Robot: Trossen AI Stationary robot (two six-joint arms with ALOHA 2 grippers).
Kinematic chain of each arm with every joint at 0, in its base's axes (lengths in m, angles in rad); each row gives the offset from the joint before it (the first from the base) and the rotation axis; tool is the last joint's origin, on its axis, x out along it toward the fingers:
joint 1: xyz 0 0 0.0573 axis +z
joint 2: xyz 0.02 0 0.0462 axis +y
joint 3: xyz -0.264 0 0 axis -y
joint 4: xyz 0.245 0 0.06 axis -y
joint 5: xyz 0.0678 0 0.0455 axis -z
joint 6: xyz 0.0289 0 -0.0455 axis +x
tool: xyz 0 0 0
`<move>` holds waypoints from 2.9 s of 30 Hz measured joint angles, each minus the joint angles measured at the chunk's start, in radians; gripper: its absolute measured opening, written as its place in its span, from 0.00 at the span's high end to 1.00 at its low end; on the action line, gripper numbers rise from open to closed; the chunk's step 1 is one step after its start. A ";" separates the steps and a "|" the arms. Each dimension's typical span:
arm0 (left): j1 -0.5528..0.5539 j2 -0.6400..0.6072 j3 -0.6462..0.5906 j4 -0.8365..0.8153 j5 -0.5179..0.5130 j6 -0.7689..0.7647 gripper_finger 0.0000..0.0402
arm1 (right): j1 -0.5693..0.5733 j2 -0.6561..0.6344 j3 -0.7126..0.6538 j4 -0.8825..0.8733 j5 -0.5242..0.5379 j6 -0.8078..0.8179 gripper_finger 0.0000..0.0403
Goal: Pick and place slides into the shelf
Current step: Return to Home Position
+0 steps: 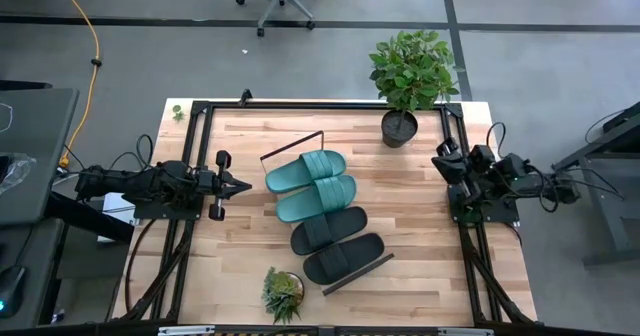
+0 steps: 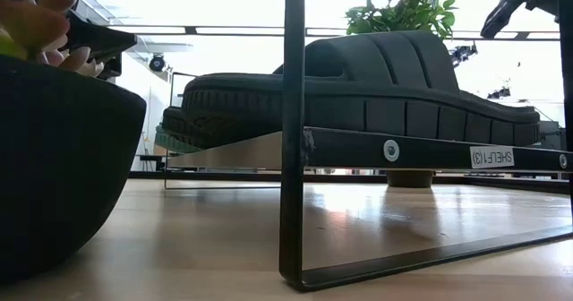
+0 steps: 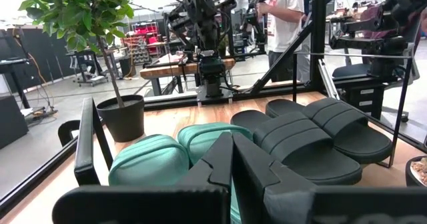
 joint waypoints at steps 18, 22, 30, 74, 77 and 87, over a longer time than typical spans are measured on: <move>0.000 0.000 0.000 0.000 0.000 0.000 1.00 | 0.000 0.000 -0.082 -0.115 0.041 -0.028 1.00; 0.000 0.000 0.000 0.000 0.000 0.000 1.00 | 0.000 0.000 -0.082 -0.227 0.000 -0.030 1.00; 0.000 0.000 0.000 0.000 0.000 0.000 1.00 | -0.001 0.000 -0.082 -0.299 0.003 -0.132 1.00; 0.000 0.000 0.000 0.000 0.000 0.000 1.00 | -0.137 0.022 -0.083 -0.452 -0.151 -0.052 1.00; 0.000 0.000 0.000 0.000 0.000 0.000 1.00 | -0.137 0.022 -0.083 -0.452 -0.151 -0.050 1.00; 0.000 0.000 0.000 0.000 0.000 0.000 1.00 | -0.137 0.022 -0.083 -0.452 -0.151 -0.052 1.00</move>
